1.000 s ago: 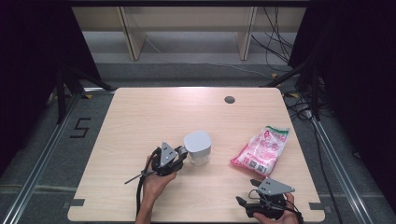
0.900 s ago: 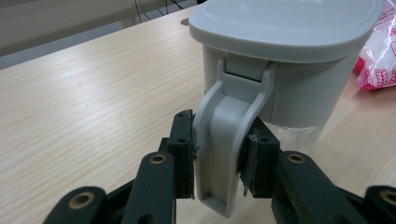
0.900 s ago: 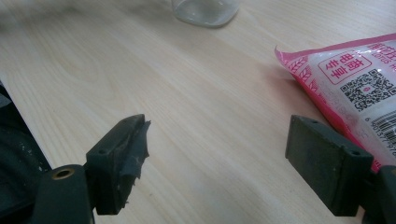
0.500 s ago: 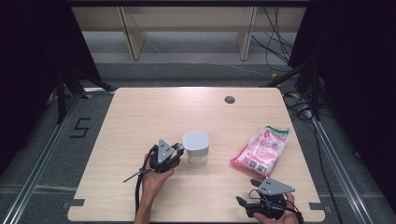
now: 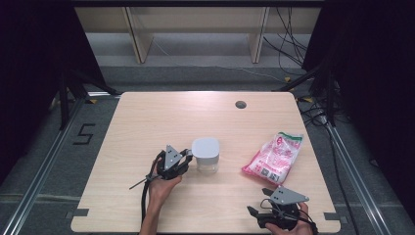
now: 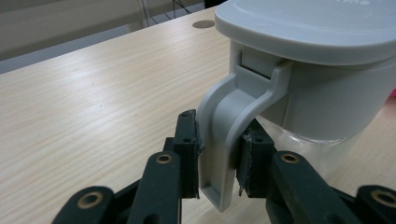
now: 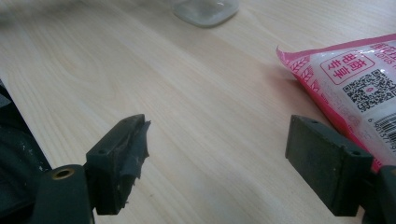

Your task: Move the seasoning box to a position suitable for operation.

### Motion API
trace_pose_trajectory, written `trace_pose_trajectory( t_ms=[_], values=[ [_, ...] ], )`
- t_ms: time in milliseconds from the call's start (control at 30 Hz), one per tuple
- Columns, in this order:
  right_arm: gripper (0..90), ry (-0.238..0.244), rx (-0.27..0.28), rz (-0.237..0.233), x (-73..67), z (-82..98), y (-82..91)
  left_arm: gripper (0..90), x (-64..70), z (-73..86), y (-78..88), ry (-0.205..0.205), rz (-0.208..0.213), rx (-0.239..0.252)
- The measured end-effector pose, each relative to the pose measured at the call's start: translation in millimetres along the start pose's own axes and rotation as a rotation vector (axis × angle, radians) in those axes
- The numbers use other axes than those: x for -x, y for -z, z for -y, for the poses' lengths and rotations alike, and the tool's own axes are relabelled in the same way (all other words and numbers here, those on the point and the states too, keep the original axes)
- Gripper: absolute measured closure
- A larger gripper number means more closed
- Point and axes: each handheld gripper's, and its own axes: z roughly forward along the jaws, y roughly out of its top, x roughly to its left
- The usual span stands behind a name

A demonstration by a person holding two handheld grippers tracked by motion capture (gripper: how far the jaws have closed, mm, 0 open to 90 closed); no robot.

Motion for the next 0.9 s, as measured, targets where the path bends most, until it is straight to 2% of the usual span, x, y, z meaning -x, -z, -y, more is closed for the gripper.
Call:
trace_pose_trajectory(
  t_ms=[33, 133, 300, 367, 400, 433, 467, 533, 567, 600, 633, 667, 700, 733, 767, 800, 833, 900],
  values=[
    [21.7, -0.001, 0.0, 0.0, 0.0, 0.0, 0.1, 72.3, 1.3, 0.4, -1.1, 0.019, 0.006, 0.004],
    [21.7, -0.013, -0.01, -0.006, -1.0, 0.1, 1.4, 72.2, 0.6, 0.6, -1.2, 0.022, 0.007, 0.007],
    [21.7, -0.006, -0.003, 0.006, -0.4, 0.0, 1.7, 71.8, 1.2, 0.4, 1.1, 0.016, 0.006, -0.003],
    [21.7, -0.004, -0.003, 0.006, -0.2, 0.1, 1.6, 70.3, -0.4, 1.2, 0.9, 0.039, 0.026, 0.005],
    [21.7, -0.003, -0.003, 0.006, -0.1, 0.1, 1.7, 67.9, -1.9, 0.5, 2.2, 0.013, 0.02, -0.004],
    [21.7, -0.003, -0.003, 0.006, -0.1, 0.1, 1.7, 64.2, -1.9, 0.5, 2.2, 0.013, 0.02, -0.004],
    [21.7, -0.015, -0.004, 0.0, -0.4, 0.4, 1.5, 59.6, -0.3, -0.3, 3.9, 0.006, -0.012, 0.0],
    [21.6, 0.0, 0.006, 0.005, 0.9, 0.6, 1.4, 54.1, 0.5, -0.4, 4.7, 0.004, -0.028, -0.005],
    [21.6, 0.0, 0.006, 0.005, 0.9, 0.6, 1.4, 54.1, 0.1, -0.9, 5.5, -0.011, -0.031, -0.017],
    [21.6, -0.007, 0.002, 0.003, 0.9, 0.7, 1.7, 51.0, 0.7, -1.2, 5.9, -0.004, -0.023, -0.019],
    [21.6, -0.009, -0.007, -0.023, 1.8, 0.6, 1.6, 47.1, 1.7, -2.1, 8.0, 0.009, -0.021, -0.02],
    [21.4, -0.019, -0.001, -0.009, 1.8, 1.3, 1.9, 43.2, 1.3, -4.7, 13.3, -0.014, -0.023, -0.029],
    [21.4, -0.019, -0.001, -0.009, 1.8, 1.3, 1.9, 42.9, 1.3, -4.7, 13.3, -0.014, -0.023, -0.029],
    [21.4, -0.014, -0.005, -0.011, 2.8, 1.6, 2.1, 42.9, 3.5, -5.5, 15.5, 0.012, -0.016, -0.02],
    [21.4, -0.029, -0.003, -0.004, 2.9, 2.1, 2.6, 40.9, 1.2, -7.8, 21.5, -0.008, -0.002, -0.028],
    [21.4, -0.029, -0.003, -0.004, 2.9, 2.1, 2.6, 39.3, 1.2, -7.8, 21.5, -0.008, -0.002, -0.028],
    [21.4, -0.031, 0.003, -0.01, 3.2, 2.4, 2.0, 39.3, 3.2, -7.5, 23.8, 0.037, 0.0, -0.03],
    [21.3, -0.024, -0.007, -0.022, 4.1, 2.2, 2.7, 39.0, 1.9, -8.5, 29.5, 0.031, -0.004, -0.032]
  ],
)
